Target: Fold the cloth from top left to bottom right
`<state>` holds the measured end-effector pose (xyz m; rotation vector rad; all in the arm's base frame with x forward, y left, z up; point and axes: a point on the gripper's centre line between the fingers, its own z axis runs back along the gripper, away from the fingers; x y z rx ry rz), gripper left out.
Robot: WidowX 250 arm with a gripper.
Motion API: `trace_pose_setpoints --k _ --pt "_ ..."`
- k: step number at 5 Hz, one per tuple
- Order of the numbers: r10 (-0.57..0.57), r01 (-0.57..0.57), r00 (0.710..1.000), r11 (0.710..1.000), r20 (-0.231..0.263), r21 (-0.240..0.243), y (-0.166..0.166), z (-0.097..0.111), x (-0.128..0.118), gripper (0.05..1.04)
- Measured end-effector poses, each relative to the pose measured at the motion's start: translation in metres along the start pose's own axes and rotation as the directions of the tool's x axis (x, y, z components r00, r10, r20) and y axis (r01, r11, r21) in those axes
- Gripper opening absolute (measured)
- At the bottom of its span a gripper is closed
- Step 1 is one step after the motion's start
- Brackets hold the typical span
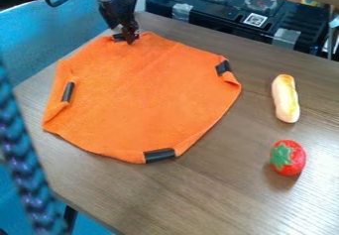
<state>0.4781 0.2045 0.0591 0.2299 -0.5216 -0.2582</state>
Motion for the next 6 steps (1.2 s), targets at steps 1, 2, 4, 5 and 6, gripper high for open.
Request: trace_pose_setpoints --k 1,2,4,5,6 --pt "0.010 -0.010 1.000 1.000 -0.016 0.006 -0.002 -0.007 0.001 0.757" --pt "0.013 -0.013 1.000 1.000 -0.013 -0.002 -0.005 -0.007 0.002 0.476" --pt "0.018 -0.018 1.000 0.999 0.002 -0.046 -0.016 -0.006 -0.002 0.086" --pt "0.008 -0.005 1.000 0.996 0.026 -0.092 -0.027 0.008 -0.006 0.057" --pt "-0.028 0.039 0.995 0.992 0.098 -0.117 -0.039 0.039 -0.015 0.055"
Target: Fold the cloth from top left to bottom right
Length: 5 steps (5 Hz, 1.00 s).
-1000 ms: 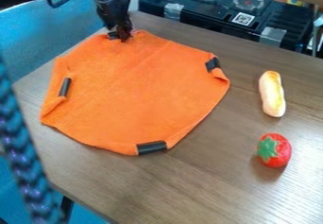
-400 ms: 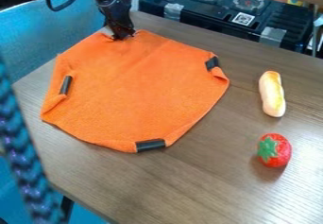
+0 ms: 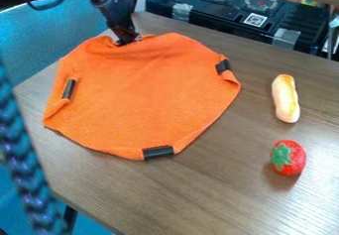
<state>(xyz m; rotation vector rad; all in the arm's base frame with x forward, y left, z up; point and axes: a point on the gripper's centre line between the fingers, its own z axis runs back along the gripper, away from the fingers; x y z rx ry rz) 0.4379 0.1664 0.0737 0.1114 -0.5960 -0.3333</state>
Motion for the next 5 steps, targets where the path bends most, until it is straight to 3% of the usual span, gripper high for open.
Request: trace_pose_setpoints --k 1,2,3,5 --pt "-0.081 0.084 0.994 0.996 0.071 -0.038 -0.030 0.029 -0.009 0.055" --pt "-0.166 0.173 0.977 0.984 0.133 -0.043 -0.064 0.053 -0.026 0.055" --pt "-0.211 0.222 0.966 0.973 0.151 -0.057 -0.094 0.064 -0.045 0.055" --pt "-0.260 0.273 0.954 0.959 0.149 -0.072 -0.141 0.086 -0.057 0.055"
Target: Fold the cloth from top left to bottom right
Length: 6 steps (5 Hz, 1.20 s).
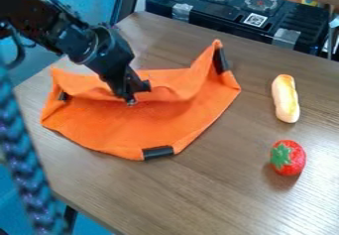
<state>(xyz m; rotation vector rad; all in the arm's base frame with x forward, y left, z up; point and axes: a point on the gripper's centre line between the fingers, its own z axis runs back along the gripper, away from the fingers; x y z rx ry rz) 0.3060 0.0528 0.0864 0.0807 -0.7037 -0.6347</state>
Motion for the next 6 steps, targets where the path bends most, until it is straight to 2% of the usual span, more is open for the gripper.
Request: trace_pose_setpoints --k 1,2,4,5,6 --pt "0.002 -0.001 1.000 1.000 0.007 -0.013 -0.009 0.003 0.005 0.055" --pt "0.051 -0.052 0.998 0.997 -0.025 -0.052 -0.021 0.001 0.009 0.055" --pt "0.064 -0.066 0.996 0.997 -0.054 -0.044 -0.032 0.000 0.014 0.055" --pt "0.057 -0.060 0.997 0.997 -0.046 -0.058 -0.044 0.009 0.010 0.057" --pt "0.052 -0.057 0.997 0.995 -0.061 -0.081 -0.052 0.016 0.005 0.089"
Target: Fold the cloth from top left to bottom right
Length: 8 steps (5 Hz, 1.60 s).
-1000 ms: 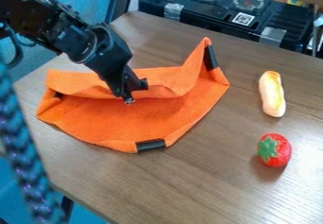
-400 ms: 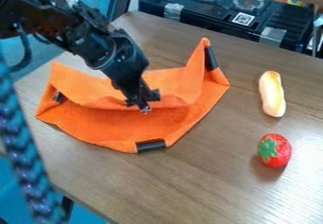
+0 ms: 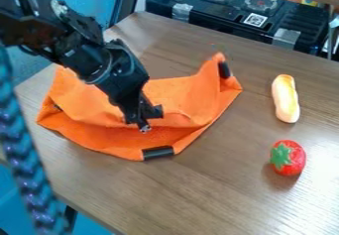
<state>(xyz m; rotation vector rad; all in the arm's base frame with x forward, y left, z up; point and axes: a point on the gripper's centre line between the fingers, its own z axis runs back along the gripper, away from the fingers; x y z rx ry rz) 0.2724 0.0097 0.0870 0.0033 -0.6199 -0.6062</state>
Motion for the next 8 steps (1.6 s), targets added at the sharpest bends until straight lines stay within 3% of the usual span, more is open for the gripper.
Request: trace_pose_setpoints --k 1,2,3,4,5,6,7,8 --pt "0.034 -0.035 0.999 0.994 -0.011 -0.102 0.000 0.009 0.001 0.255" --pt "0.136 -0.142 0.990 0.971 -0.048 -0.191 0.009 0.014 0.002 0.497" --pt "0.207 -0.252 0.961 0.929 -0.185 -0.270 0.022 0.011 0.005 0.797" --pt "0.231 -0.351 0.918 0.851 -0.321 -0.391 0.045 0.014 0.009 1.003" --pt "0.439 -0.521 0.852 0.754 -0.284 -0.400 0.091 0.037 0.011 1.000" --pt "0.544 -0.572 0.817 0.720 -0.192 -0.393 0.120 0.059 0.012 1.000" --pt "0.576 -0.550 0.817 0.770 -0.020 -0.323 0.118 0.078 0.008 0.999" --pt "0.523 -0.503 0.850 0.839 0.055 -0.208 0.111 0.085 0.013 0.999"
